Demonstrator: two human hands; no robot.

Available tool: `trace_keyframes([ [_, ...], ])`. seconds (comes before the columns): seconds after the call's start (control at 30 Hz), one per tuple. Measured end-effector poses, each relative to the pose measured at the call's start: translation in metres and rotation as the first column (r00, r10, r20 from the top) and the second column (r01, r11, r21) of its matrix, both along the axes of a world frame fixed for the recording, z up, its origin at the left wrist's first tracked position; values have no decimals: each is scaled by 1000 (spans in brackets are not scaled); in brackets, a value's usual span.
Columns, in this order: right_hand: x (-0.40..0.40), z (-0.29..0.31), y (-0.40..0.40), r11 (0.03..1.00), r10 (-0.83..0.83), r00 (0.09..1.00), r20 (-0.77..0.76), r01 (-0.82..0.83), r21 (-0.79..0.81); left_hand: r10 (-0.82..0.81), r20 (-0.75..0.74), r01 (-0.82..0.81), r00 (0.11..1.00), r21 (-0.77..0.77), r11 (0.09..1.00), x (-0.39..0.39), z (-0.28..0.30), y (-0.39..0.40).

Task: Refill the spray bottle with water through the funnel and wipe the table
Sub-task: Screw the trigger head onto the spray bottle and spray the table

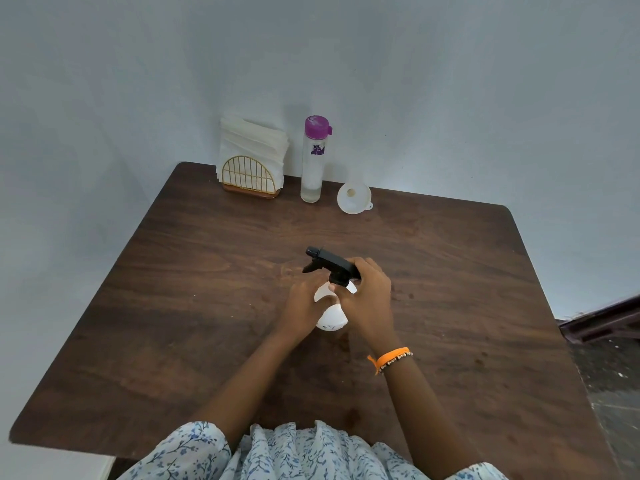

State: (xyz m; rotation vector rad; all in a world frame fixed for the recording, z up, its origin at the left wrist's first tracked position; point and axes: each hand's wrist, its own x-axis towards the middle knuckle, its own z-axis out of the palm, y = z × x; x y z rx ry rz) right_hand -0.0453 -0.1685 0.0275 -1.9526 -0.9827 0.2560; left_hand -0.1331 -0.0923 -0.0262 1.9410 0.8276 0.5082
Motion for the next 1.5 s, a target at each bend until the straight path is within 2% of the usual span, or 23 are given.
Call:
trace_keyframes([
  [0.1,4,5,1,998,43,998,-43,-44,-34,12,18,-12,1000,16,1000,0,3,-1],
  [0.27,-7,1,6,998,-57,993,-106,58,7,-27,83,22,996,54,998,-2,7,-2],
  [0.43,-4,1,-1,994,-67,983,-171,81,75,3,29,-3,1000,27,1000,-1,2,-1],
  [0.6,2,0,-8,998,45,964,-262,-31,57,47,-10,-48,999,-81,996,-1,1,-3],
  [0.73,1,-4,-9,994,103,963,-250,-92,54,24,16,-22,1000,-96,995,-2,1,-2],
  [0.93,-5,-5,-7,998,51,967,-249,-37,60,-6,64,14,998,-128,992,-4,5,-3],
  [1.13,-5,-6,4,987,-80,992,-97,93,132,-3,33,6,999,-80,997,-4,4,-3],
  [1.27,7,-1,-3,998,53,996,-71,-49,48,13,58,-7,998,-105,994,-3,10,-5],
  [1.33,21,3,-7,985,168,975,-146,-173,-22,37,62,-28,997,-133,991,-4,10,-5],
  [1.43,36,5,-10,930,331,890,-312,-363,-51,50,43,-44,998,-124,991,-4,10,-4],
  [1.5,36,2,-11,921,347,876,-335,-385,-54,43,37,-38,998,-118,992,-3,10,-4],
])
